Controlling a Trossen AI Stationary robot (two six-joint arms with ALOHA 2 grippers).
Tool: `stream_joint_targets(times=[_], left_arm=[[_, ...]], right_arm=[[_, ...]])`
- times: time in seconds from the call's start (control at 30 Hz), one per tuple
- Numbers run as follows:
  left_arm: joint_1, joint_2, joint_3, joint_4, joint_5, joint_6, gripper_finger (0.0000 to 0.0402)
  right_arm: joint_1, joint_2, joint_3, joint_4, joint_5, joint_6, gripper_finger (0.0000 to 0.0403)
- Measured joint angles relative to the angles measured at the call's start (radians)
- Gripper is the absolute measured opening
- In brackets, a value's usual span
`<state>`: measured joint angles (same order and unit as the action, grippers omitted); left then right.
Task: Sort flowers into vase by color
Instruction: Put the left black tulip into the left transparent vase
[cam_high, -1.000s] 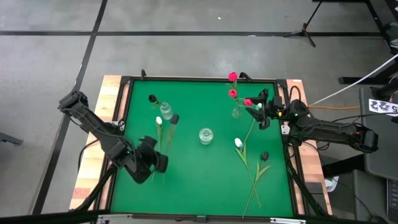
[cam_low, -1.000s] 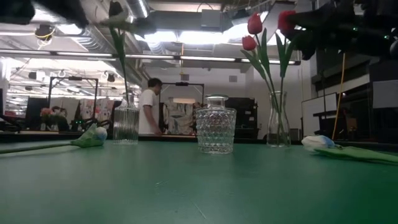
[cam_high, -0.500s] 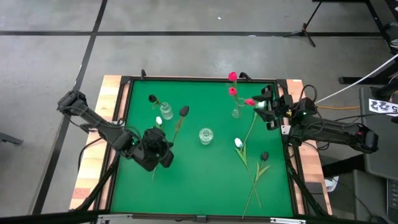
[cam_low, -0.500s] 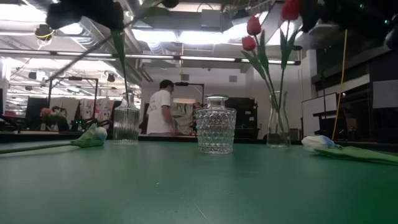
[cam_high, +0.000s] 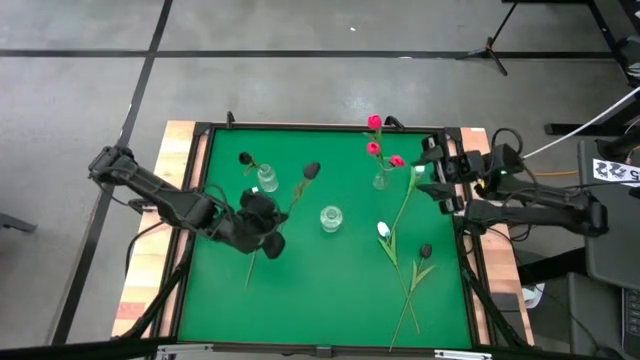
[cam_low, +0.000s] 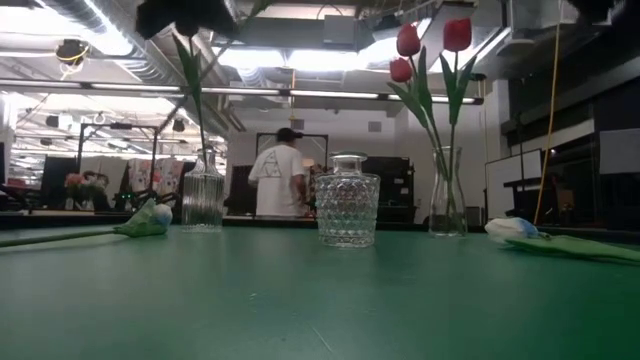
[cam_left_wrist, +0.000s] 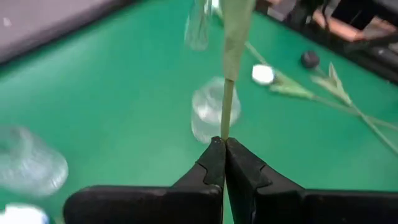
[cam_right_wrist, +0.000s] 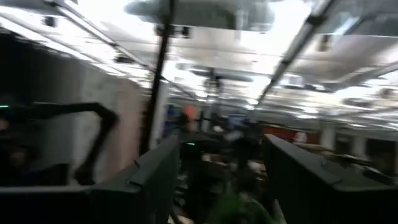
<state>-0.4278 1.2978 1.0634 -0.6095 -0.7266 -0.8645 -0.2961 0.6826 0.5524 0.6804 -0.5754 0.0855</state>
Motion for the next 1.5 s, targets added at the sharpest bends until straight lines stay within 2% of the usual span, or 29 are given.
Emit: stream_joint_targets(times=[0.13,0.23,0.33,0.47,0.6,0.77,1.03,1.33,1.5], left_arm=[[0.064,-0.062,0.0,0.084,-0.018,0.181,0.0],[0.109,-0.113,0.0,0.194,-0.02,0.325,0.0],[0.14,-0.151,0.0,0.331,-0.022,0.487,0.0],[0.157,-0.179,0.0,0.481,-0.008,0.659,0.0],[0.151,-0.181,0.0,0.542,0.016,0.744,0.0],[0.116,-0.18,0.0,0.541,0.047,0.752,0.0],[0.073,-0.179,0.0,0.538,0.048,0.827,0.0],[0.071,-0.179,0.0,0.514,0.047,0.873,0.0],[0.068,-0.179,0.0,0.514,0.047,0.898,0.0]], right_arm=[[0.148,0.017,0.133,-0.124,0.075,-0.104,0.0229],[0.276,0.052,0.235,-0.336,0.239,-0.213,0.0229],[0.405,0.145,0.316,-0.493,0.458,-0.304,0.0229],[0.512,0.331,0.413,-0.488,0.681,-0.39,0.0229],[0.533,0.524,0.535,-0.462,0.801,-0.414,0.0229],[0.518,0.731,0.727,-0.463,0.865,-0.424,0.0229],[0.498,0.932,0.973,-0.509,0.793,-0.432,0.0229],[0.498,0.993,1.031,-0.523,0.797,-0.404,0.0229],[0.498,0.992,1.031,-0.56,0.898,-0.404,0.0229]])
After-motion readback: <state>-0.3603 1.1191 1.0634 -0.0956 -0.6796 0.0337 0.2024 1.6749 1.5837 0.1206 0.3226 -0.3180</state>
